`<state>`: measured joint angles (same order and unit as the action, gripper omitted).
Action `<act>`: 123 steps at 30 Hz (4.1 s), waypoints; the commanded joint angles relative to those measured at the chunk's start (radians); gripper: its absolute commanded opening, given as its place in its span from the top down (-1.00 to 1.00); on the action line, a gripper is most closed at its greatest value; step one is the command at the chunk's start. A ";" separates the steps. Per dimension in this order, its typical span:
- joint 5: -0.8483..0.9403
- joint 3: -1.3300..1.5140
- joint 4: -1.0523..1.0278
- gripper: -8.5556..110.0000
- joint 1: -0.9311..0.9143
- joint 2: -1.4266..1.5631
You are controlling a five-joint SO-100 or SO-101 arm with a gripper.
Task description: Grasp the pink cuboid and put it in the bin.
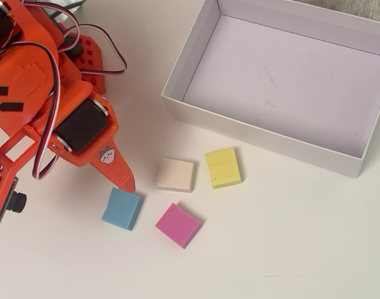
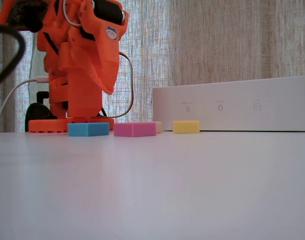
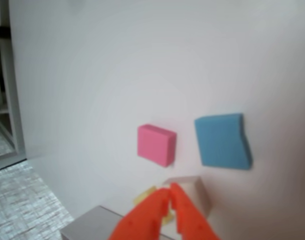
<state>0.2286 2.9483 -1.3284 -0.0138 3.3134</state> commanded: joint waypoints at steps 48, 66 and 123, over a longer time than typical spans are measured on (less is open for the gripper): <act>0.058 -1.356 -0.097 0.49 0.101 -1.239; 0.259 -0.867 0.034 0.48 -0.011 -1.368; 0.250 -0.667 0.256 1.00 0.032 -1.471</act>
<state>0.4786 2.2964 -1.0615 0.0245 1.7994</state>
